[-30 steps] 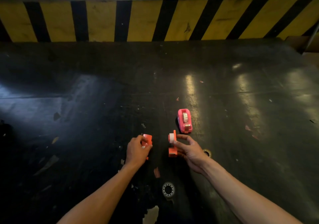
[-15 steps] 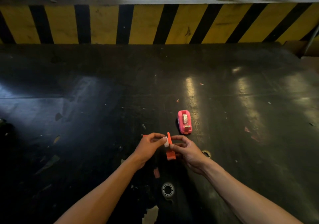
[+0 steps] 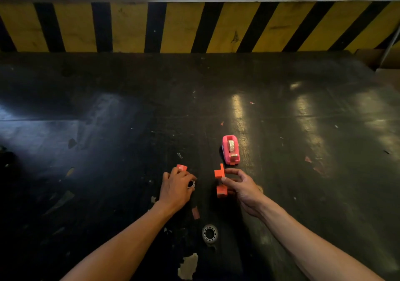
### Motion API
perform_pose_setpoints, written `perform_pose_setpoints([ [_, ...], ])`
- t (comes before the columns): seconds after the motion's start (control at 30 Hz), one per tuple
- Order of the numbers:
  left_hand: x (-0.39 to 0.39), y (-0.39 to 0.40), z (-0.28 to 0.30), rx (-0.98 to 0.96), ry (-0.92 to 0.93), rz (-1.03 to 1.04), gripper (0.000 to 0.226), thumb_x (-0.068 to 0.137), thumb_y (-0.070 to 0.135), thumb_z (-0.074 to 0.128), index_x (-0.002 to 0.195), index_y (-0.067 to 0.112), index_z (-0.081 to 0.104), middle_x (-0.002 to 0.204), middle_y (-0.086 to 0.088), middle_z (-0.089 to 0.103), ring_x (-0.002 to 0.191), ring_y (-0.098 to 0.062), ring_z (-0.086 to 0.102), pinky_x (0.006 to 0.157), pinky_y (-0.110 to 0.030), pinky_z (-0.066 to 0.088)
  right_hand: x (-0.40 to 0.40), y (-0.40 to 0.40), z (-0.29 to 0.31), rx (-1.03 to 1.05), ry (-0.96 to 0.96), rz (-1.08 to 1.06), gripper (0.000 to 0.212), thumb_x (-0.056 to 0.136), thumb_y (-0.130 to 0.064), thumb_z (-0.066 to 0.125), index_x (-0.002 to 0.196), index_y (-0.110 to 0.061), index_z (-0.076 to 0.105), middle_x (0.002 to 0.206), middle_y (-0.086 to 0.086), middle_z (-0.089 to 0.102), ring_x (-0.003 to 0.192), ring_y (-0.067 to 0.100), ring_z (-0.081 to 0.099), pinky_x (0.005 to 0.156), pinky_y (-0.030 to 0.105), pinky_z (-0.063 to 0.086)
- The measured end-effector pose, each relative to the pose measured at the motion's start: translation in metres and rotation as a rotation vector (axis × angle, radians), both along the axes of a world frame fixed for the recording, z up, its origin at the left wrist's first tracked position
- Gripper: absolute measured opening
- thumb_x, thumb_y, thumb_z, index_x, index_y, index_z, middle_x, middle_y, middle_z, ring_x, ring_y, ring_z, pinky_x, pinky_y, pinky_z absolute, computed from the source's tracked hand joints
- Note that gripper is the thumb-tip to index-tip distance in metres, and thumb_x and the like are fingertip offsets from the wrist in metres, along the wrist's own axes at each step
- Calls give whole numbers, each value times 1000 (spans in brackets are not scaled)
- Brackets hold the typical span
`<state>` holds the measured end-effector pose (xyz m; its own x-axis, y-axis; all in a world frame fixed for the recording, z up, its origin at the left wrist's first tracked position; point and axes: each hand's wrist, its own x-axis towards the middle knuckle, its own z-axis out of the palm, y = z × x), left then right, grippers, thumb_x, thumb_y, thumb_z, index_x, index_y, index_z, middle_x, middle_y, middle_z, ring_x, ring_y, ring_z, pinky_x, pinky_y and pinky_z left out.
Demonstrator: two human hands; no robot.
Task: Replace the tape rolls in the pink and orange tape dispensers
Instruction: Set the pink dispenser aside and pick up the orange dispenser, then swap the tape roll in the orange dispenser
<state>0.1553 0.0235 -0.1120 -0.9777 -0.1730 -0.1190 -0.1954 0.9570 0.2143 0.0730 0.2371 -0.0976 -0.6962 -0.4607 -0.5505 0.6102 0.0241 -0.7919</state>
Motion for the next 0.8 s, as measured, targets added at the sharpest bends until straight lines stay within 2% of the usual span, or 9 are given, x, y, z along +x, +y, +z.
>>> perform_pose_setpoints([
  [0.1,5,-2,3,4,12,-83,48,90,44,61,136,35,52,147,5,46,140,-21,31,107,-46,34,-1,1,1,22,13,-4,36,84,-9,74,116,-20,61,117,23,67,100,34,71,73,40,60],
  [0.2,11,-2,13,118,82,-206,42,92,38,59,133,32,54,134,3,52,128,-17,44,102,-39,44,-1,2,0,23,17,-22,37,84,-10,74,118,-18,60,116,23,68,97,34,72,71,39,59],
  [0.27,14,1,23,304,-30,-288,35,93,33,60,127,32,55,121,6,57,108,-7,56,94,-32,52,-1,4,0,16,13,-31,39,84,-10,74,119,-17,59,115,22,69,96,33,73,70,39,59],
  [0.33,16,5,30,441,-267,-381,37,93,27,62,127,35,51,113,10,56,92,-2,60,83,-24,53,0,5,0,12,7,-37,40,84,-10,74,121,-16,58,113,22,70,94,33,73,69,39,59],
  [0.4,20,11,30,451,-478,-492,52,90,23,66,133,41,44,121,9,51,97,-5,59,83,-23,50,1,6,1,14,9,-38,40,84,-10,74,121,-15,58,113,23,70,95,34,73,70,41,59],
  [0.5,28,25,24,336,-594,-627,68,85,21,71,138,45,36,136,0,45,116,-18,52,93,-34,47,4,7,4,17,13,-35,39,86,-9,72,121,-15,57,114,22,70,99,34,71,74,43,59],
  [0.63,33,39,13,221,-498,-674,61,85,25,72,137,36,42,135,-6,45,122,-28,49,99,-47,48,5,9,10,29,10,-23,37,87,-9,70,121,-15,56,117,22,68,104,34,69,81,46,58],
  [0.73,34,38,4,279,-430,-642,49,89,34,67,133,36,45,134,-3,45,122,-22,49,101,-42,48,8,11,10,31,12,-20,37,87,-9,70,121,-15,56,116,25,68,104,36,69,81,47,58],
  [0.8,33,35,3,419,-416,-552,48,87,35,67,131,39,47,133,2,46,121,-14,49,104,-35,46,9,11,9,26,25,-18,36,86,-9,72,118,-15,57,115,26,68,102,37,70,75,44,60],
])
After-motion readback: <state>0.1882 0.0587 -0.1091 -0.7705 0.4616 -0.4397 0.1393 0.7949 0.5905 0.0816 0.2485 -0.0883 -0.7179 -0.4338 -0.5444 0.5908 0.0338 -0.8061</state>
